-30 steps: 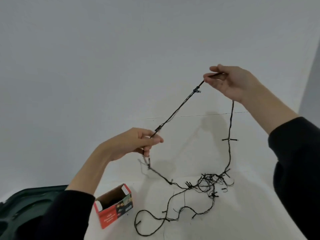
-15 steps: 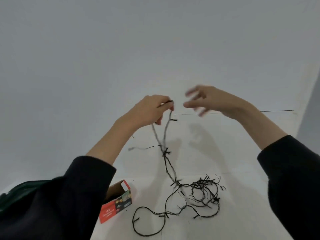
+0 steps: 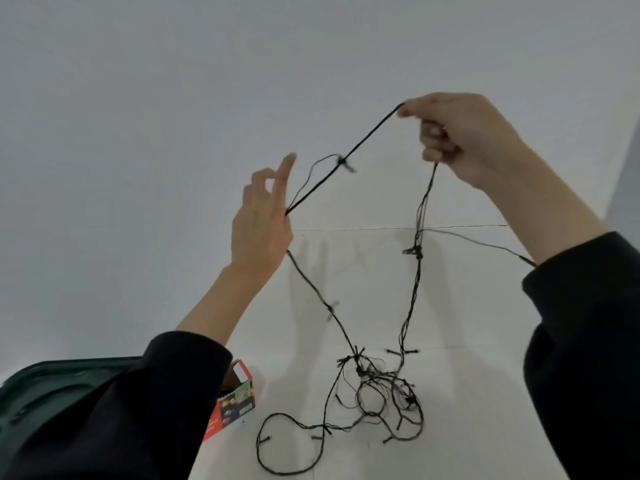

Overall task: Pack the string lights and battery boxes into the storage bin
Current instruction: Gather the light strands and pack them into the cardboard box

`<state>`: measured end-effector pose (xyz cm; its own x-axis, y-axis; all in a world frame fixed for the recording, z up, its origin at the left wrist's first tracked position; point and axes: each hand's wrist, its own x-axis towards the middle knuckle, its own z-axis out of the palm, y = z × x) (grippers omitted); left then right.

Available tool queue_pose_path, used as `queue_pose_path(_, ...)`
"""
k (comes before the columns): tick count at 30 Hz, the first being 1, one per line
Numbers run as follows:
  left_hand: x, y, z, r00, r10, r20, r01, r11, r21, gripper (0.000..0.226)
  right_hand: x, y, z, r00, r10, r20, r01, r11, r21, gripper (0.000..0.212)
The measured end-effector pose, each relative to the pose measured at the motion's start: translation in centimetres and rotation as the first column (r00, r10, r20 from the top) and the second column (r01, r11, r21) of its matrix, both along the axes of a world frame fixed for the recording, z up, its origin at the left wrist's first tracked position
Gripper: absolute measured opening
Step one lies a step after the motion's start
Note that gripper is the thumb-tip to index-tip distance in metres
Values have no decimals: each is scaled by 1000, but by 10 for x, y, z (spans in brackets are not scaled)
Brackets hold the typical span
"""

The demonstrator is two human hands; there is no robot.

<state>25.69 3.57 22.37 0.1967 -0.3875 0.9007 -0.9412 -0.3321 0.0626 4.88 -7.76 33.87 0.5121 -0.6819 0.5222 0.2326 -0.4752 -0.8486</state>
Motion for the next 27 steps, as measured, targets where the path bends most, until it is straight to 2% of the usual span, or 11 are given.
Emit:
queue_pose_path(3,12,4,-15,857,-157,-491,215,975,62,27,-8,-12,-1,979,-141,145,130,988,79,15)
queue_pose_path(5,9,6,-9,431,-310,-847,436,894,-106,27,-11,-20,-8,959,-280,54,283,958,-55,15)
queue_pose_path(6,6,6,-3,285,-356,-890,475,859,-192,33,-12,-22,-11,933,-344,-108,318,927,-199,11)
queue_pose_path(7,1,5,5,278,-379,-883,491,846,-208,36,-12,-20,-15,867,-386,-316,278,900,-336,13)
queue_pose_path(9,-13,1,27,460,-362,-811,488,866,-110,34,-8,-10,-22,691,-363,-625,90,901,-424,52)
queue_pose_path(12,-37,-9,55,786,-281,-551,436,883,172,28,11,15,-28,767,8,-642,-182,962,-206,95)
queue_pose_path(15,-48,-18,70,925,-182,-334,269,933,237,26,27,24,-33,769,324,-551,-346,936,68,63)
queue_pose_path(18,-34,-16,68,914,-219,-341,279,950,137,21,26,21,-29,849,270,-455,-276,960,54,15)
queue_pose_path(22,0,-13,24,871,-178,-457,288,940,182,15,12,2,-13,992,21,-124,-13,998,61,15)
queue_pose_path(25,18,-6,-7,739,-164,-654,404,884,235,20,5,-14,-9,981,-161,109,147,981,128,15)
queue_pose_path(27,22,0,-14,547,-193,-815,508,850,139,26,3,-23,-12,968,-241,69,236,969,65,14)
